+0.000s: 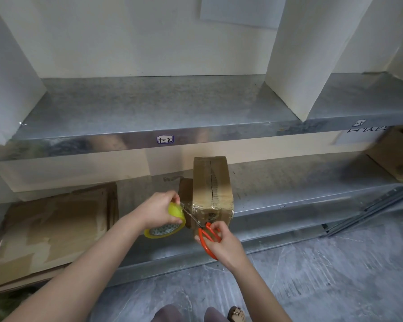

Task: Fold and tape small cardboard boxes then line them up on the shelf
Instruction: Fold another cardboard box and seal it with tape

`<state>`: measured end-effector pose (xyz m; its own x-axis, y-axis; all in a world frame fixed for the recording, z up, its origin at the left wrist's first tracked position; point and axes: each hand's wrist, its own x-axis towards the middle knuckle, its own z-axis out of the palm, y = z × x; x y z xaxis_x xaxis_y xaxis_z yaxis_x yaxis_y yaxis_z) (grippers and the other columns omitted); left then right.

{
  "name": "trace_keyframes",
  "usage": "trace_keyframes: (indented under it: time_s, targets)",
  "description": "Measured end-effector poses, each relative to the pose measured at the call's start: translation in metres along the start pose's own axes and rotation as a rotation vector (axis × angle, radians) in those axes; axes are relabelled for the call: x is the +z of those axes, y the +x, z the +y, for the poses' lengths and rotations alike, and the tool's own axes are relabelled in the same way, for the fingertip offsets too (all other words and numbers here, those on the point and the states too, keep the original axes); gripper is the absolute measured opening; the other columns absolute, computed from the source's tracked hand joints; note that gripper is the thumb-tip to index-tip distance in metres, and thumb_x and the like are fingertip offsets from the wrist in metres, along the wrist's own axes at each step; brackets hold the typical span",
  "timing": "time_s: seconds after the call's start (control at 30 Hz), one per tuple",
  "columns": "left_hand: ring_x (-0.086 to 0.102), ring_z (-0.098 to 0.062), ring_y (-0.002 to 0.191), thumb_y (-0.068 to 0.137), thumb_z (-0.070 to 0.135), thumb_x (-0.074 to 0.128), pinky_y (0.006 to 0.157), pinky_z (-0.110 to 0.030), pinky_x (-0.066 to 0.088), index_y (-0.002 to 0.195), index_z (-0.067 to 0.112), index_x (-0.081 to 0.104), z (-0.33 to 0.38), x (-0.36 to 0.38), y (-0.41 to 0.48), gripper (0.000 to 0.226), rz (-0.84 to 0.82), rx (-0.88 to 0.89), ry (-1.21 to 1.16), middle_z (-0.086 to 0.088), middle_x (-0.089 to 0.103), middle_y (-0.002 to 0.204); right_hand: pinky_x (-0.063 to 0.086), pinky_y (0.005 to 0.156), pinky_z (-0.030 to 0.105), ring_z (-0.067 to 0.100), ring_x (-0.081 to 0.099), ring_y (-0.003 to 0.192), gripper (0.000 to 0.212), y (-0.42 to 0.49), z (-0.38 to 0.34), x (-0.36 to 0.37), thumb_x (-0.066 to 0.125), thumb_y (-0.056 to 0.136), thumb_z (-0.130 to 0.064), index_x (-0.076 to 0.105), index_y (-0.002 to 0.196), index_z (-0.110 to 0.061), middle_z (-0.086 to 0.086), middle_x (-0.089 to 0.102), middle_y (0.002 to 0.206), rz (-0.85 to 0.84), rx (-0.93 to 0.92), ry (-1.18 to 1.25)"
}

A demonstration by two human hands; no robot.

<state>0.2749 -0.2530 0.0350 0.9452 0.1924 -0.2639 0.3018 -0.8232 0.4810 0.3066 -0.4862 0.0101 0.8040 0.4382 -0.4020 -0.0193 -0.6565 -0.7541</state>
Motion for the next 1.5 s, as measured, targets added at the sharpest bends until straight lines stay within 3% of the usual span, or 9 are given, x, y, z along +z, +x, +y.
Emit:
trace_keyframes:
  time_s: [0.23, 0.4, 0.63, 0.73, 0.87, 1.07, 1.2, 1.33, 1.5]
  targets:
    - [0.052, -0.016, 0.096, 0.07, 0.047, 0.08, 0.073, -0.028, 0.045, 0.103, 0.032, 0.047, 0.012, 0.006, -0.002, 0.049, -0.002, -0.005, -0.004, 0.004, 0.054, 0.11, 0.05, 0.089, 0.035, 0.013, 0.062, 0.099, 0.048, 0.02, 0.01, -0.021, 0.071, 0.069, -0.067, 0.051, 0.097, -0.033, -0.012, 0.067, 0.098, -0.001, -0.097, -0.125]
    - [0.053, -0.019, 0.094, 0.073, 0.042, 0.078, 0.073, -0.029, 0.044, 0.105, 0.028, 0.048, 0.019, 0.012, -0.002, 0.046, 0.059, -0.066, 0.068, 0.0, 0.059, 0.109, 0.031, 0.084, 0.037, 0.012, 0.05, 0.111, 0.055, 0.019, 0.02, -0.037, 0.05, 0.072, -0.079, 0.045, 0.11, -0.04, -0.02, 0.059, 0.116, 0.056, -0.239, -0.581]
    - [0.053, -0.018, 0.095, 0.072, 0.045, 0.078, 0.077, -0.031, 0.047, 0.105, 0.029, 0.047, 0.035, 0.022, -0.002, 0.049, 0.081, -0.124, -0.008, 0.0, 0.057, 0.108, 0.025, 0.09, 0.037, 0.002, 0.043, 0.116, 0.046, 0.008, 0.058, -0.09, 0.045, 0.077, -0.072, 0.046, 0.117, -0.048, -0.028, 0.049, 0.117, 0.153, -0.414, -0.786]
    - [0.052, -0.016, 0.094, 0.072, 0.045, 0.078, 0.075, -0.03, 0.045, 0.104, 0.03, 0.046, 0.046, 0.025, -0.001, 0.048, 0.094, -0.129, -0.012, 0.002, 0.057, 0.107, 0.022, 0.093, 0.038, 0.0, 0.043, 0.115, 0.043, 0.01, 0.086, -0.127, 0.056, 0.075, -0.068, 0.046, 0.113, -0.052, -0.032, 0.046, 0.111, 0.143, -0.399, -0.796]
    - [0.053, -0.017, 0.095, 0.076, 0.045, 0.077, 0.076, -0.031, 0.046, 0.104, 0.028, 0.048, 0.059, 0.026, 0.001, 0.044, 0.119, -0.16, -0.022, 0.001, 0.057, 0.108, 0.019, 0.084, 0.033, 0.0, 0.046, 0.108, 0.04, 0.032, 0.11, -0.168, 0.07, 0.07, -0.054, 0.047, 0.103, -0.053, -0.036, 0.046, 0.104, 0.209, -0.348, -0.649]
    - [0.054, -0.018, 0.097, 0.074, 0.043, 0.08, 0.071, -0.027, 0.035, 0.102, 0.024, 0.051, 0.074, 0.032, 0.0, 0.045, 0.188, -0.213, -0.055, 0.0, 0.06, 0.108, 0.027, 0.082, 0.035, 0.002, 0.045, 0.116, 0.034, 0.098, 0.107, -0.182, 0.071, 0.073, -0.044, 0.055, 0.103, -0.046, -0.033, 0.053, 0.107, 0.265, -0.278, -0.514]
    - [0.054, -0.018, 0.098, 0.072, 0.041, 0.082, 0.074, -0.027, 0.036, 0.099, 0.024, 0.05, 0.082, 0.038, -0.001, 0.045, 0.238, -0.252, -0.092, 0.001, 0.059, 0.105, 0.032, 0.09, 0.043, 0.016, 0.045, 0.122, 0.039, 0.14, 0.112, -0.173, 0.064, 0.083, -0.05, 0.054, 0.118, -0.035, -0.01, 0.055, 0.125, 0.255, -0.137, -0.556]
    - [0.052, -0.015, 0.096, 0.072, 0.041, 0.082, 0.073, -0.026, 0.034, 0.098, 0.025, 0.05, 0.086, 0.047, -0.001, 0.045, 0.271, -0.295, -0.127, 0.005, 0.058, 0.103, 0.037, 0.099, 0.046, 0.025, 0.04, 0.129, 0.055, 0.17, 0.114, -0.163, 0.059, 0.089, -0.047, 0.042, 0.136, -0.024, 0.005, 0.048, 0.136, 0.155, -0.064, -0.575]
    - [0.053, -0.015, 0.091, 0.07, 0.042, 0.083, 0.071, -0.027, 0.035, 0.095, 0.029, 0.05, 0.086, 0.053, -0.002, 0.043, 0.307, -0.357, -0.152, 0.005, 0.059, 0.101, 0.033, 0.101, 0.043, 0.019, 0.027, 0.14, 0.06, 0.18, 0.125, -0.167, 0.042, 0.096, -0.049, 0.024, 0.15, -0.029, -0.003, 0.036, 0.15, 0.057, -0.21, -0.752]
